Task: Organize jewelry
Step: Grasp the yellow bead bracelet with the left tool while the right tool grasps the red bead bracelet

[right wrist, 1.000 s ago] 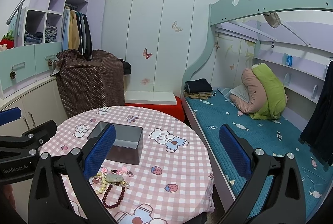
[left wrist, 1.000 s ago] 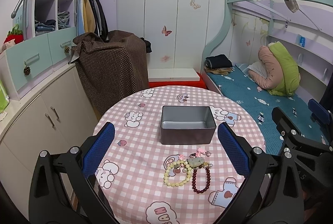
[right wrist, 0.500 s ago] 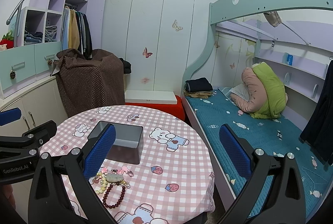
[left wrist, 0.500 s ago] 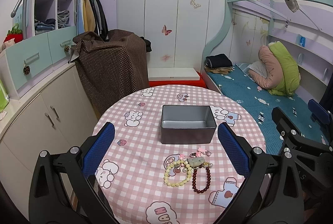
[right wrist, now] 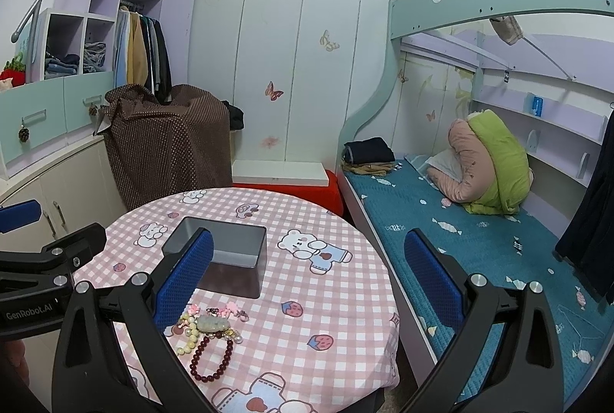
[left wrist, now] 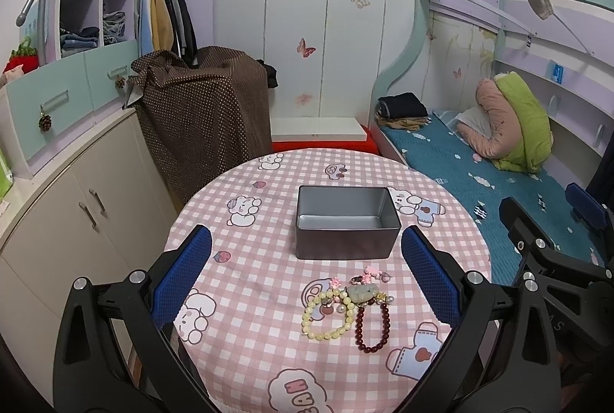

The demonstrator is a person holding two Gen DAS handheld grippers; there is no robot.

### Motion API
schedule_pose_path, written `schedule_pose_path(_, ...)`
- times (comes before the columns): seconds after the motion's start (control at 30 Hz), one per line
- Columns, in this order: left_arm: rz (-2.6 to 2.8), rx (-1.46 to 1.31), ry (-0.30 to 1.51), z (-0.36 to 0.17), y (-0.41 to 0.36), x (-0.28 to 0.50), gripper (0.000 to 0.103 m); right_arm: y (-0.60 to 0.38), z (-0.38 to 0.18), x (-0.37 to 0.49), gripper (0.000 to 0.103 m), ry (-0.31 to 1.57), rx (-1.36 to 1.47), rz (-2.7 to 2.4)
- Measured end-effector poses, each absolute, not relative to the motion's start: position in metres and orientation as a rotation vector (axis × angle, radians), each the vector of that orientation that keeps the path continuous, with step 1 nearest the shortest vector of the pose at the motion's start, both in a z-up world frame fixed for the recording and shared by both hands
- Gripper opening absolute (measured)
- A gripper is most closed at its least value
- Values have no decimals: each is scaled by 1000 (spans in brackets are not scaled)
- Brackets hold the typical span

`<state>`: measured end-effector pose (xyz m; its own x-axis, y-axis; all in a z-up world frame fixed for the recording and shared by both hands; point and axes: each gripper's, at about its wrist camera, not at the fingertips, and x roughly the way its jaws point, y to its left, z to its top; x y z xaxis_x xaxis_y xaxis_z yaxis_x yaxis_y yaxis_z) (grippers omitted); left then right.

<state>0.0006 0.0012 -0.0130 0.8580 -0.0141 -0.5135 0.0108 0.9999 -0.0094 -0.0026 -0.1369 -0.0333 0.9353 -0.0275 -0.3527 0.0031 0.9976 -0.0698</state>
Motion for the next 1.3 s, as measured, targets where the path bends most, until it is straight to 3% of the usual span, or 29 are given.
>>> schedule_pose_path(0.47,-21,-13,643,-41,16,29,98,-135,-56,21,96,481,-13,69)
schedule_pose_path(1.3,-39,66,895,-171,36,78,98,-110,-173,53,96,748,-61,78)
